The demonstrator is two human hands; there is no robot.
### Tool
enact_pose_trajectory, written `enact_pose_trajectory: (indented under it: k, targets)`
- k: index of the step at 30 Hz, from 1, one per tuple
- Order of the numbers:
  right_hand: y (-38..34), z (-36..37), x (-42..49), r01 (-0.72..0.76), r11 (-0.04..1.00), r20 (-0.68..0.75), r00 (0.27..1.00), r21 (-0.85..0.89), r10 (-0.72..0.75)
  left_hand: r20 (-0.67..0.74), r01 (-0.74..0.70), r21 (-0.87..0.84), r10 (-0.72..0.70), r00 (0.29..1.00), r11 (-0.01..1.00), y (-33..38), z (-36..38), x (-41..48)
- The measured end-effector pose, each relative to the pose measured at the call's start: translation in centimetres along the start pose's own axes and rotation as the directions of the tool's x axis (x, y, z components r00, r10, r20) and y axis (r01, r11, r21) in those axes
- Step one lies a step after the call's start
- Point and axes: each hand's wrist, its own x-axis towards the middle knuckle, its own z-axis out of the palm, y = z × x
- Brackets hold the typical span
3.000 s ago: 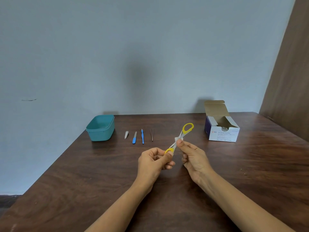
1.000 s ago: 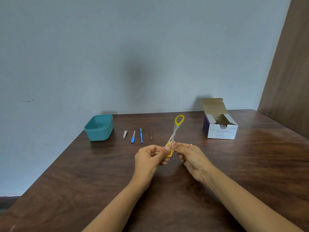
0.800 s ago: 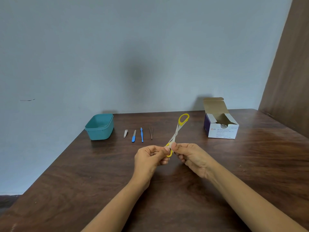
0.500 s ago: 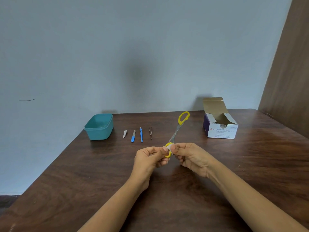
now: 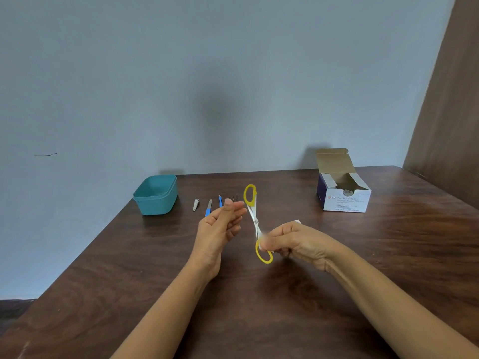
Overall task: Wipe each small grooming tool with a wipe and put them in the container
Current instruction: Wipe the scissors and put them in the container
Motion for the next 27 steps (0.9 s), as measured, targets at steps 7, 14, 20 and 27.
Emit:
enact_pose_trajectory:
  k: [7,14,20,27]
  targets:
    - [-0.4,0.5,-0.4,-0.008,0.990,0.079,0.997,-0.144,0.020,0.031,-0.097,0.059,0.095,0.995,0.994,0.1,0.0,-0.1]
    - [-0.5,0.5,-0.5,-0.021,0.986,0.056,0.998,-0.165,0.030,0.005,-0.128,0.061,0.128,0.992,0.990,0.1,-0.4,0.2]
    - [-0.4,0.4,-0.6,-0.019,0.990,0.109,0.993,-0.141,0.034,0.005,-0.129,0.049,0.129,0.992,0.990,0.8,-0.4,0.0]
    - [-0.6,-0.3,-0.4,-0.143,0.990,0.152,0.978,-0.013,0.144,-0.050,-0.154,-0.008,0.153,0.987,0.988,1.2,-0.5,0.1]
